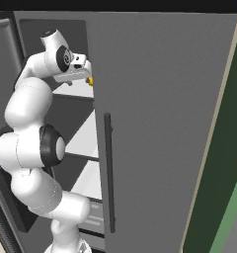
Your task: Take the eggplant and lemon out of the freezer and place them in the tupperware container on the counter. Then put the tupperware containing the vegetables back in the freezer.
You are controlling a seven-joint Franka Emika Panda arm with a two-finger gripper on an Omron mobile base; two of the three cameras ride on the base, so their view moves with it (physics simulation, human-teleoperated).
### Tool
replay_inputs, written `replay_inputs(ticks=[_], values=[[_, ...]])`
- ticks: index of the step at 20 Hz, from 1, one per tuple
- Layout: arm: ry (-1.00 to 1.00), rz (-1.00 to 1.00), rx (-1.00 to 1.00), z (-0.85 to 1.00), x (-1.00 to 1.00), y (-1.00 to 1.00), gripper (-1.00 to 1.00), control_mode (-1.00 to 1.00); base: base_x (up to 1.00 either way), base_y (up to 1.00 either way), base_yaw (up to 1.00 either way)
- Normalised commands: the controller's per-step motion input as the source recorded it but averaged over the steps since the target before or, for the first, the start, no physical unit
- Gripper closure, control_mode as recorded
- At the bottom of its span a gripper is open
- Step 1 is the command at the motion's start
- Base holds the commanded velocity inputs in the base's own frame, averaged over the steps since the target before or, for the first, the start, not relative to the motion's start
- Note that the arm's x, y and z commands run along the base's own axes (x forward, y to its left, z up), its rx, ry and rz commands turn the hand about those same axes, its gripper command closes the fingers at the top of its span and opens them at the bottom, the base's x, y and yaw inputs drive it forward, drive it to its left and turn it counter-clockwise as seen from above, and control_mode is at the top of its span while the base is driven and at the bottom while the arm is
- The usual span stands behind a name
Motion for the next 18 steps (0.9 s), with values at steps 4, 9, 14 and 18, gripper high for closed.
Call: replay_inputs(ticks=[4, 9, 14, 18], values=[[0.02, 0.0, 0.0, 0.0, 0.09, 0.0, -1.0, -1.0, 0.0, 0.0, 0.0], [0.0, 0.0, -0.01, -0.01, 0.17, 0.0, -1.0, -1.0, 0.0, 0.0, 0.0], [0.0, 0.0, -0.01, 0.0, 0.25, 0.0, -1.0, -1.0, 0.0, 0.0, 0.0], [0.0, 0.0, 0.0, 0.0, 0.24, 0.0, -1.0, -1.0, 0.0, 0.0, 0.0]])
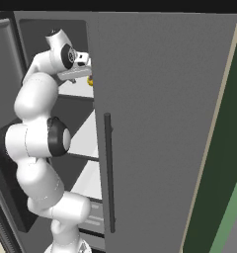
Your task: Take the eggplant and lemon out of the freezer and place them in the tupperware container on the counter. Then put the tupperware containing the vegetables back in the freezer.
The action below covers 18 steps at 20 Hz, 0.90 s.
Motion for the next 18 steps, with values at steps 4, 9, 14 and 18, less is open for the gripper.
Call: replay_inputs(ticks=[4, 9, 14, 18], values=[[0.0, 0.0, 0.0, 0.0, 0.22, -0.03, -1.0, -1.0, 0.0, 0.0, 0.0], [0.0, 0.0, 0.0, -0.01, 0.26, -0.06, -1.0, -1.0, 0.0, 0.0, 0.0], [0.0, 0.0, -0.01, -0.1, 0.33, -0.06, -1.0, -1.0, 0.0, 0.0, 0.0], [0.0, 0.0, 0.0, -0.06, 0.29, -0.05, -1.0, -1.0, 0.0, 0.0, 0.0]])
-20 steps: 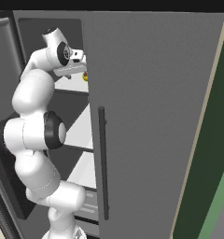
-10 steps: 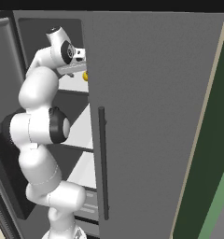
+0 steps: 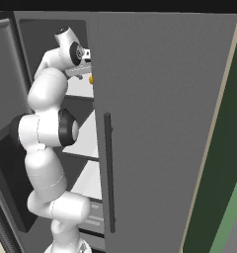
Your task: Take the eggplant and lemon out of the freezer and place them in the tupperware container on the counter. Then put the tupperware containing the vegetables back in the freezer.
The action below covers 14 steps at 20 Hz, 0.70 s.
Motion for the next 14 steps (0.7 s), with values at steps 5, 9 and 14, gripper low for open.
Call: replay_inputs(ticks=[5, 9, 14], values=[[0.0, 0.0, 0.0, -0.02, 0.17, -0.07, -1.0, -1.0, 0.0, 0.0, 0.0], [0.0, 0.0, 0.0, 0.0, 0.0, -0.06, -1.0, -1.0, 0.0, 0.0, 0.0], [0.0, 0.0, 0.0, -0.04, -0.01, -0.11, -1.0, -1.0, 0.0, 0.0, 0.0]])
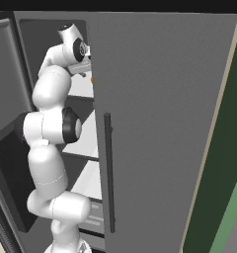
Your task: Take the eggplant and lemon out of the freezer and place them in the tupperware container on the counter. Then put the tupperware containing the vegetables back in the freezer.
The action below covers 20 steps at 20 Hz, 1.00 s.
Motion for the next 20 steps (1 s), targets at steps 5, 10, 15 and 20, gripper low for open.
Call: replay_inputs(ticks=[5, 10, 15, 20], values=[[0.0, 0.0, 0.0, -0.13, 0.0, -0.2, -1.0, -1.0, 0.0, 0.0, 0.0], [0.0, 0.0, 0.0, -0.21, 0.0, -0.24, -1.0, -1.0, 0.0, 0.0, 0.0], [0.01, 0.0, -0.01, -0.15, -0.23, -0.23, -1.0, -1.0, 0.0, 0.0, 0.0], [0.02, 0.0, -0.03, -0.08, -0.72, -0.32, -1.0, -1.0, 0.0, 0.0, 0.0]])
